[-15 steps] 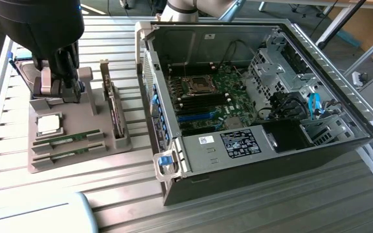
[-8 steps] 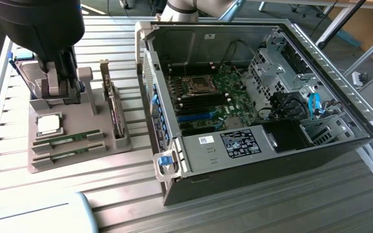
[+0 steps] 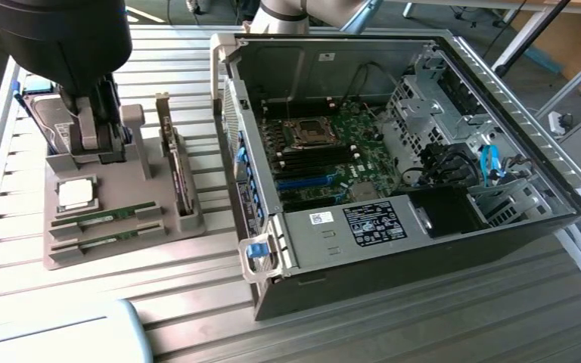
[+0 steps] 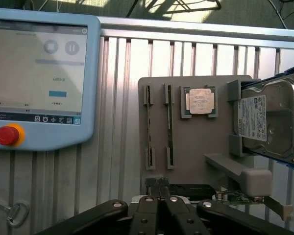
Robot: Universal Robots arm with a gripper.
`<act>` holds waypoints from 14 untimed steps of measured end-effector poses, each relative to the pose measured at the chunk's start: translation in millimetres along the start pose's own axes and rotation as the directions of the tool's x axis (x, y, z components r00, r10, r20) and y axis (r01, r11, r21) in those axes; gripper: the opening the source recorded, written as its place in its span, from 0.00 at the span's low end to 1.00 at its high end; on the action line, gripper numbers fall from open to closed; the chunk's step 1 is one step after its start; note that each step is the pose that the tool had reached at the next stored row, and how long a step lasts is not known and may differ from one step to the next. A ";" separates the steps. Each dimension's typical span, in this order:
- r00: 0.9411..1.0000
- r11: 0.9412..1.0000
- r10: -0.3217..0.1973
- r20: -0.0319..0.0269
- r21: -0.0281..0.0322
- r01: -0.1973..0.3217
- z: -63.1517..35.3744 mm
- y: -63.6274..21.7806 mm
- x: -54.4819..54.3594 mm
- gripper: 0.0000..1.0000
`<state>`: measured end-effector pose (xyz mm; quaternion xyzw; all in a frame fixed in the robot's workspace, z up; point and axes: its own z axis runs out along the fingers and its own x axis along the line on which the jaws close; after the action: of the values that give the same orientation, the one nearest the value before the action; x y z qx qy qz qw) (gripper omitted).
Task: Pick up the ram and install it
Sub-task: 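Pick up the ram and move it above insertion slot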
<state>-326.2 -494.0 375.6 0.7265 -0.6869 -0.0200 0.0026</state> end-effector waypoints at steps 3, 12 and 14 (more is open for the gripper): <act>1.000 1.000 0.000 0.000 0.000 0.000 0.0 0.0 0.0 0.26; 1.000 1.000 -0.004 0.000 0.000 0.004 4.8 5.0 -0.2 0.38; 1.000 1.000 -0.006 0.000 0.000 0.006 8.1 11.2 -0.6 0.38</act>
<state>-337.6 -493.9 367.8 0.7285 -0.6848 -0.0200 0.0026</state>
